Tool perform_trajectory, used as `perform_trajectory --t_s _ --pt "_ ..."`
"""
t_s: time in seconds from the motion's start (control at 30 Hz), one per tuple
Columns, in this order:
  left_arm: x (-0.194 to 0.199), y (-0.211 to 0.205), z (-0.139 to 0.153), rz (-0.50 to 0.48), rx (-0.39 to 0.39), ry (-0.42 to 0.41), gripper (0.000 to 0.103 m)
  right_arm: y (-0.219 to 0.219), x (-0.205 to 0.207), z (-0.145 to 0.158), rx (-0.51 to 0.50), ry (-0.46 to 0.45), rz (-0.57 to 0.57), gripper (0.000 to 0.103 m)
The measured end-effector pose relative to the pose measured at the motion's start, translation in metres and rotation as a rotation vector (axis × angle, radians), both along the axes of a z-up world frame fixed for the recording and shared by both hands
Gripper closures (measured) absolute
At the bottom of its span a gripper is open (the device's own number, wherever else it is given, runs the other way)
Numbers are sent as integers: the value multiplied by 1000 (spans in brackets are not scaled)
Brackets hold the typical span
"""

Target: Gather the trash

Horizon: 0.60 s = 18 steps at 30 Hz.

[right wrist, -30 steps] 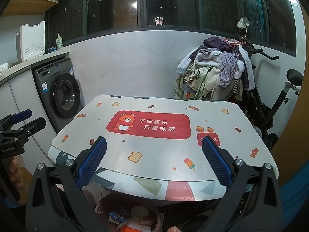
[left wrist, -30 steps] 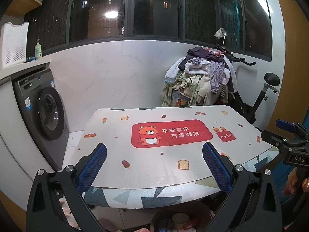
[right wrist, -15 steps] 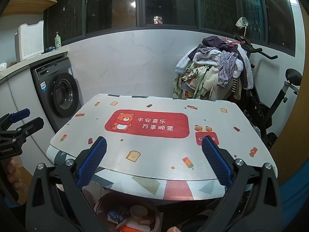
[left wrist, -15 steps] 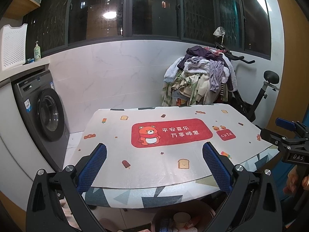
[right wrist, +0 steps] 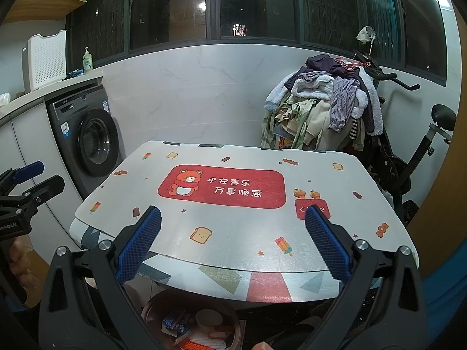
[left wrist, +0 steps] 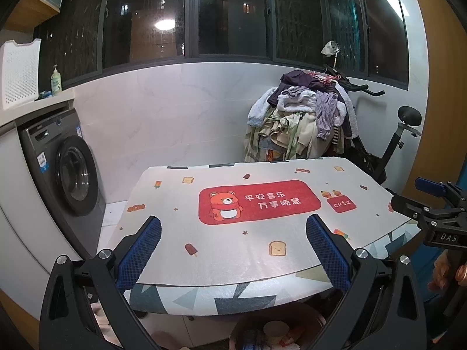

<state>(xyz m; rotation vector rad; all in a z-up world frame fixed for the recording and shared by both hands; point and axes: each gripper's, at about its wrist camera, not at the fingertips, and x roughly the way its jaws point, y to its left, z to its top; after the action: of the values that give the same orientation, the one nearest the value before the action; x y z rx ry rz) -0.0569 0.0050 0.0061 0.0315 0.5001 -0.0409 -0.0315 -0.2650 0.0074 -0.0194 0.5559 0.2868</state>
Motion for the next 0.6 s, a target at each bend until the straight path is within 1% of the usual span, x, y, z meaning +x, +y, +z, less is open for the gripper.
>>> perform_trajectory --t_s 0.6 --pt "3 -2 -1 -7 6 0 6 -2 1 -1 -2 0 0 6"
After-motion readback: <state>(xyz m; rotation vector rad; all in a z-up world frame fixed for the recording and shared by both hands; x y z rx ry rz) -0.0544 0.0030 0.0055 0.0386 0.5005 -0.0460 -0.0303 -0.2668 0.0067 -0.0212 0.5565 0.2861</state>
